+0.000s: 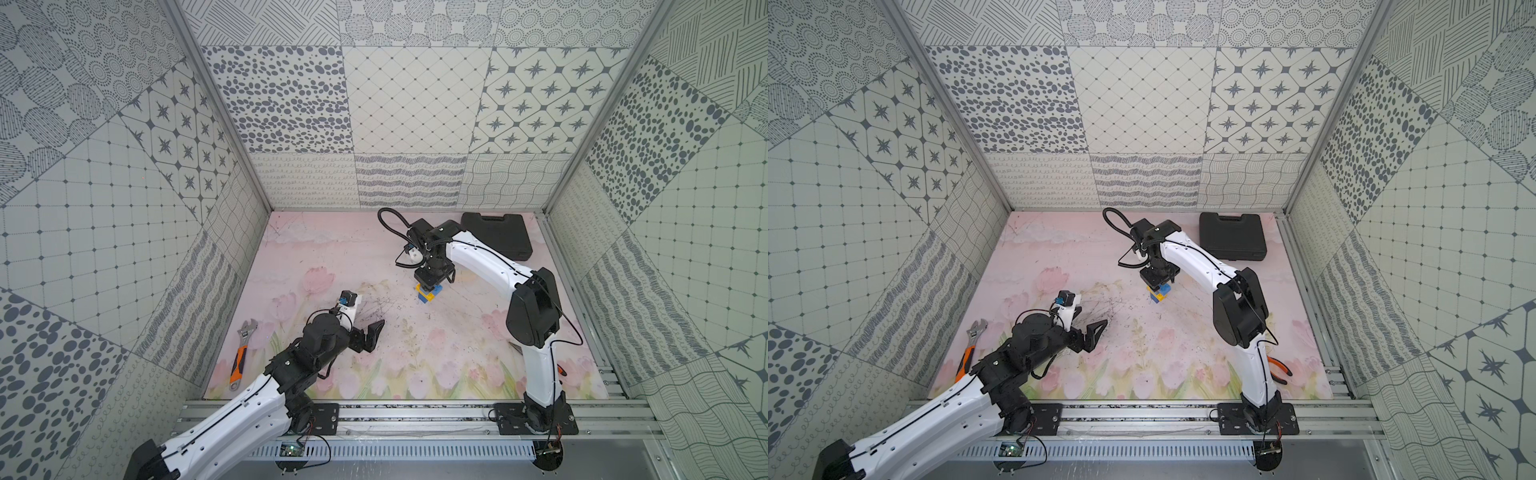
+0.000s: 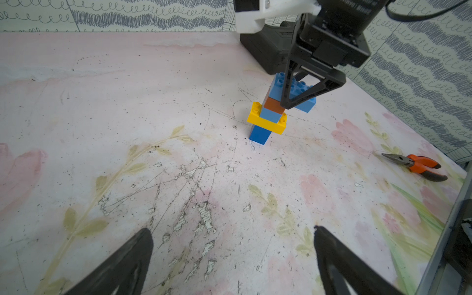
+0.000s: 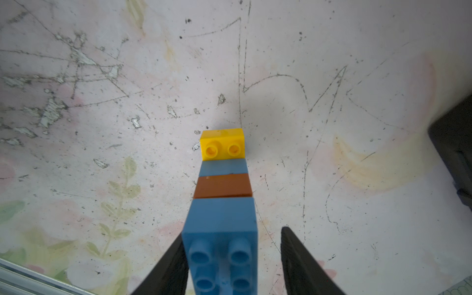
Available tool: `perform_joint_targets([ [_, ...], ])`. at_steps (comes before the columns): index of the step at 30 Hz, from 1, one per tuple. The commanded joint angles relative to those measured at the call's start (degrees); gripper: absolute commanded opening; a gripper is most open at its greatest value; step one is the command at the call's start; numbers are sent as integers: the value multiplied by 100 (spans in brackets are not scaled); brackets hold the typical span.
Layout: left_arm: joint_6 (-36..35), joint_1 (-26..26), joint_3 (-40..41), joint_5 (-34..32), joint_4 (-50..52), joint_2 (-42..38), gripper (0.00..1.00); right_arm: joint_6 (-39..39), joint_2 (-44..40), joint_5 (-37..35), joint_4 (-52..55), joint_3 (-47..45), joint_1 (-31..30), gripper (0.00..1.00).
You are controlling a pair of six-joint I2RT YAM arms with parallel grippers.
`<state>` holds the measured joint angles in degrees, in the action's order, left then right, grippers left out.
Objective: Assemble the letter f with lego
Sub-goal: Assemble the lego brick at the center of the board, then adjust the lego brick at the center of the board.
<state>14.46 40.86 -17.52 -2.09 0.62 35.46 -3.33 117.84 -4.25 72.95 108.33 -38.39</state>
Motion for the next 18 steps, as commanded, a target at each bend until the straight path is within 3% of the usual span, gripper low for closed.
perform_joint_targets([
  [1,-38,-7,-61,73,-93,27,99,87,-158,192,-228,-149,31,57],
  [10,-40,-8,-96,75,-46,40,99,47,-233,425,-508,-423,114,51],
  [18,-29,-4,-95,64,-49,40,99,61,-295,433,-657,-393,155,55],
])
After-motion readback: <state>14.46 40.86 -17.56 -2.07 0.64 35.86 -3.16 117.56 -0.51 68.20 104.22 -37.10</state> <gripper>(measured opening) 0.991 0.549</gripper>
